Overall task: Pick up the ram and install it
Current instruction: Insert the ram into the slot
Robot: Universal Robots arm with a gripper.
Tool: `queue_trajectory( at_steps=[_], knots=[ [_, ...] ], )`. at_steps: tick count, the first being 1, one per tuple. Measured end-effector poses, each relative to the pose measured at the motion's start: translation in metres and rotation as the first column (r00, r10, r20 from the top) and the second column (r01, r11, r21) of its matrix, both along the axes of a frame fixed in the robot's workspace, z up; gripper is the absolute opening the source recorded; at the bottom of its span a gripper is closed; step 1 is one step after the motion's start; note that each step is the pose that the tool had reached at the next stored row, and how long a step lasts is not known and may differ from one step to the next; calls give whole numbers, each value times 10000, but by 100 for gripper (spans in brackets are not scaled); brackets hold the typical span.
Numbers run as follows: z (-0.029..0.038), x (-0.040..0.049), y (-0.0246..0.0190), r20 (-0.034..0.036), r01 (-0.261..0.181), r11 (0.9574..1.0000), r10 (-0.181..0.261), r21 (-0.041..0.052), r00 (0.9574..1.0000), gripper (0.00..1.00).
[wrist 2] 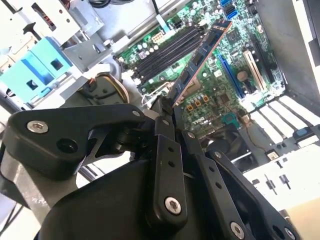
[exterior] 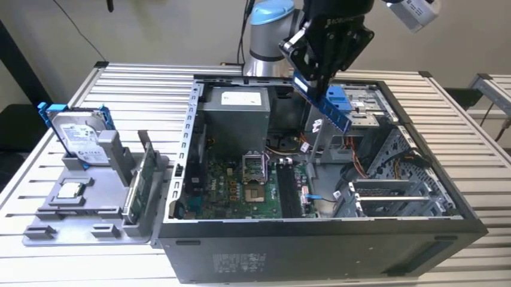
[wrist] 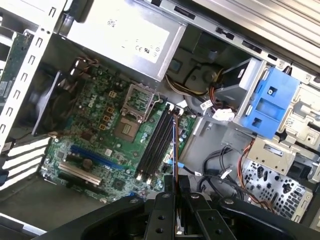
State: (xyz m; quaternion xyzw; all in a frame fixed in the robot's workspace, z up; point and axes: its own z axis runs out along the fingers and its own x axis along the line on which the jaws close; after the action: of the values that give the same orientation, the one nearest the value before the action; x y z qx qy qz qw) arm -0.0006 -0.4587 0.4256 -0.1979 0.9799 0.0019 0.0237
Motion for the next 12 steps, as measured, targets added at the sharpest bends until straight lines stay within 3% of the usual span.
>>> queue_trajectory(
  at_steps=[6, 12],
  knots=[
    [-16, 3, -2, 0, 515, 9987, -515, -1, 9987, 14],
    [-30, 5, -2, 0, 1070, 9943, -1070, 0, 9943, 14]
  ],
)
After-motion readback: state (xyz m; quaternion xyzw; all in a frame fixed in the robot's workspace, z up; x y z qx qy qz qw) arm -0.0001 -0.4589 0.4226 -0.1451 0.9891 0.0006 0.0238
